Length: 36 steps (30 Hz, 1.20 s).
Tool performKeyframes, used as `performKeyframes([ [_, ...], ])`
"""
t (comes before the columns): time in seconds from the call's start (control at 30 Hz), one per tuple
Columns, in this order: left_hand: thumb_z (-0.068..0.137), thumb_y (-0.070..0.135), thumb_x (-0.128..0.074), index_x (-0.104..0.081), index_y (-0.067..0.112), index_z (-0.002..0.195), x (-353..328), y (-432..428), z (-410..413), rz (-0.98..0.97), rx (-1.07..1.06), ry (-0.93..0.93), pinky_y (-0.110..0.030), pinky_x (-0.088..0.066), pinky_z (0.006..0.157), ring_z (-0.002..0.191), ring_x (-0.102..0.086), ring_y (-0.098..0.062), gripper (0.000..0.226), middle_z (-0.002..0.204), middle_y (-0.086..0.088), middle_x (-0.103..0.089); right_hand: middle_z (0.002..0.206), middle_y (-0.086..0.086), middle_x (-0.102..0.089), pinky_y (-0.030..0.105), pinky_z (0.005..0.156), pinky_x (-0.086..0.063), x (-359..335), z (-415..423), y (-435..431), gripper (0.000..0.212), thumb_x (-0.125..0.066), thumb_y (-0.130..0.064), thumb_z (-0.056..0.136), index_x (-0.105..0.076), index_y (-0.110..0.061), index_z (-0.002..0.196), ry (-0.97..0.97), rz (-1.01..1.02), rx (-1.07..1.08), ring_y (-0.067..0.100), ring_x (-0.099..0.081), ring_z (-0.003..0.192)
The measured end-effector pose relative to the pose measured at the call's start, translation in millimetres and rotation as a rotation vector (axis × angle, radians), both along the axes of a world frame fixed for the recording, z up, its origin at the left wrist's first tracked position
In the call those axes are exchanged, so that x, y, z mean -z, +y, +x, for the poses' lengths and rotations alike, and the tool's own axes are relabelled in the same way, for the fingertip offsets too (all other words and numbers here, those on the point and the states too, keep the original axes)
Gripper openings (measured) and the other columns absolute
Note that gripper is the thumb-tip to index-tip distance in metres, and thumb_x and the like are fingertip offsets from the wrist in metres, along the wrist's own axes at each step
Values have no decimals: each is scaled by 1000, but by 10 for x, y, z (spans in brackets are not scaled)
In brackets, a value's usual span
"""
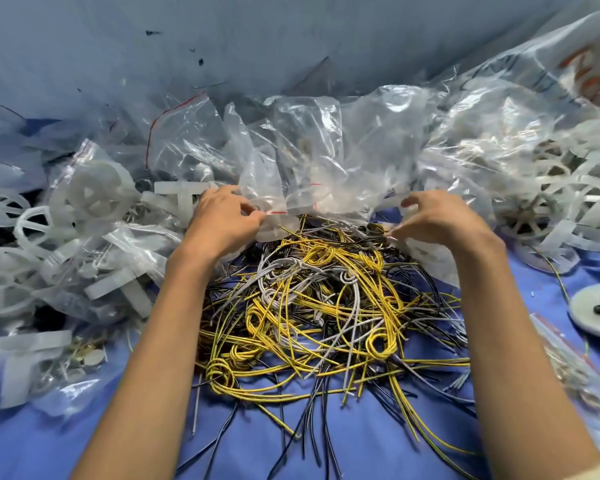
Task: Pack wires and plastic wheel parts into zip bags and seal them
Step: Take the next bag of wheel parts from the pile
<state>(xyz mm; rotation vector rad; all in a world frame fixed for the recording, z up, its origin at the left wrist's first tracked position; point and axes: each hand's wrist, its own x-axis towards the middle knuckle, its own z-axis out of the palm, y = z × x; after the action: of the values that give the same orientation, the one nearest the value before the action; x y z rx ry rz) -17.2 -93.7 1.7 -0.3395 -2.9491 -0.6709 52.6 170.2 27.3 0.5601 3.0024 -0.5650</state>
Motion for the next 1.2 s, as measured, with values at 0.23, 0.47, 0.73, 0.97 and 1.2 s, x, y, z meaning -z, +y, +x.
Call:
performKeyframes([
  [0.23,91,37,-53,-52,16,128,-41,6,4,57,-37,44,-41,-31,105,126,-39,-24,44,137,-6,-45,89,17,-71,32,78,-51,-150,108,96,25,-61,0,74,-77,-16,85,464,-14,199,32,-65,86],
  [0.47,90,29,-55,-53,12,126,-150,40,50,119,-73,261,-34,-34,96,121,-42,-24,39,132,-6,-48,134,21,-45,39,100,-37,-248,85,163,39,-56,-10,85,-58,-11,125,640,119,339,37,-47,120],
  [0.73,86,10,-55,-62,10,110,-470,46,279,320,-71,662,-23,-35,90,106,-54,-25,25,115,-9,-60,137,-2,-53,33,95,-49,-405,207,-267,75,-60,-60,73,-47,-26,138,196,-310,-425,9,-56,116],
  [0.97,74,16,-70,-61,18,117,-751,191,546,249,256,564,-24,-44,67,63,-49,-11,44,102,6,-54,100,-1,-68,34,70,-57,-464,170,-871,46,-58,-51,86,-46,-18,116,552,-483,-525,10,-70,76],
  [1.2,73,-11,-46,-55,15,128,-838,215,651,223,88,675,-35,-52,78,87,-57,-24,62,115,-8,-51,84,10,-71,39,70,-59,-424,57,-642,6,-60,-19,85,-57,-14,86,471,-488,-266,13,-69,64],
])
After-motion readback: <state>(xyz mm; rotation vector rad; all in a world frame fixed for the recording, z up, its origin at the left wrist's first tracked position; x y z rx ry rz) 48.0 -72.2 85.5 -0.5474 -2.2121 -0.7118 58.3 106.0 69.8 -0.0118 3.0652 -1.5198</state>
